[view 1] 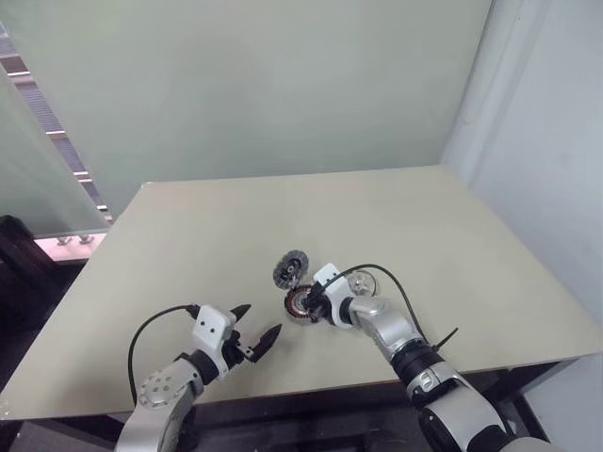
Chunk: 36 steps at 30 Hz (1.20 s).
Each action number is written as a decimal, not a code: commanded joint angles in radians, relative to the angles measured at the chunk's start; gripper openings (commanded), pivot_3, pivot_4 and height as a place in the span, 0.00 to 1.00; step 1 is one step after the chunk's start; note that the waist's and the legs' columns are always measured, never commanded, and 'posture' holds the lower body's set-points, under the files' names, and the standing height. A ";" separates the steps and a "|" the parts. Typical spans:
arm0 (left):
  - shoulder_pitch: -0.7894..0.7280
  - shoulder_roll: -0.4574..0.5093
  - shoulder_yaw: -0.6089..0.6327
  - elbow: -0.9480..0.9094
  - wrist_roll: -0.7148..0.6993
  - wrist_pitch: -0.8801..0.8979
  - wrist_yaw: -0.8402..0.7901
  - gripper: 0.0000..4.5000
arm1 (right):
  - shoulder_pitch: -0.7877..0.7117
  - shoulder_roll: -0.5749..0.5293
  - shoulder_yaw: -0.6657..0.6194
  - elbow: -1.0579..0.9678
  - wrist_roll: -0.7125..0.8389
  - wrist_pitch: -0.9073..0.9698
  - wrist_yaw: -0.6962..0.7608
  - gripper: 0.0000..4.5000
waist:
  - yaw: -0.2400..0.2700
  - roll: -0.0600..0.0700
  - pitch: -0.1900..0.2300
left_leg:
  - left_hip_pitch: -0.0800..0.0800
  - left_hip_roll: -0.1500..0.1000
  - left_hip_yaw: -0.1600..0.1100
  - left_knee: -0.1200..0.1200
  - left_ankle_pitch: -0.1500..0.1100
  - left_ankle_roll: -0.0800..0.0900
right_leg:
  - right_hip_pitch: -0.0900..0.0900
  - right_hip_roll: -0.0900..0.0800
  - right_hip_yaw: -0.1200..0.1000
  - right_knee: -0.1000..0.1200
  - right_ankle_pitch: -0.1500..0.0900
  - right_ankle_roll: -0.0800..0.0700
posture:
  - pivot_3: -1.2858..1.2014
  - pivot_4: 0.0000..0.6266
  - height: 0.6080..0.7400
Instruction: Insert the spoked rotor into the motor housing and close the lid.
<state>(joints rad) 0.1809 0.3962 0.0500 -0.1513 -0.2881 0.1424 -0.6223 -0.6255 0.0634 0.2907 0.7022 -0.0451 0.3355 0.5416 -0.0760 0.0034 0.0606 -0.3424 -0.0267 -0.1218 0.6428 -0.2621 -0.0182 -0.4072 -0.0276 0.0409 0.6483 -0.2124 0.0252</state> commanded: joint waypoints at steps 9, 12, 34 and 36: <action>-0.012 0.008 0.039 -0.027 -0.020 -0.010 0.003 1.00 | -0.006 0.037 -0.009 0.009 0.016 -0.051 0.014 0.18 | 0.000 0.000 0.000 | 0.000 0.001 0.000 0.000 0.000 0.000 | 0.000 0.001 0.000 0.000 0.000 0.000 | 0.52 0.00 1.00; -0.010 0.010 0.053 -0.030 -0.031 -0.007 0.002 1.00 | -0.003 0.040 -0.013 0.005 0.017 -0.059 0.020 0.18 | 0.001 0.000 0.000 | 0.000 0.001 0.000 0.000 0.000 0.000 | 0.000 0.001 0.000 0.000 0.000 0.000 | 0.52 0.00 1.00; -0.015 0.001 0.033 -0.025 -0.021 -0.008 -0.005 1.00 | -0.023 0.015 -0.046 0.014 0.008 -0.076 -0.017 0.18 | 0.001 0.000 0.000 | 0.000 0.000 -0.001 0.000 0.000 0.000 | 0.000 0.001 0.001 0.000 0.000 0.000 | 0.52 0.00 1.00; -0.015 0.001 0.031 -0.026 -0.020 -0.008 -0.005 1.00 | -0.021 0.016 -0.045 0.013 0.007 -0.076 -0.018 0.18 | 0.001 0.000 0.000 | 0.000 0.000 -0.001 0.000 0.000 0.000 | 0.000 0.001 0.001 0.000 0.000 0.000 | 0.52 0.00 1.00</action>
<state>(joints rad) 0.1836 0.3951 0.0803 -0.1513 -0.3058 0.1447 -0.6230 -0.6188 0.0766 0.2556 0.7356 -0.0402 0.2774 0.5260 -0.0753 0.0035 0.0607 -0.3427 -0.0262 -0.1223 0.6427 -0.2621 -0.0183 -0.4073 -0.0263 0.0415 0.6479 -0.2123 0.0250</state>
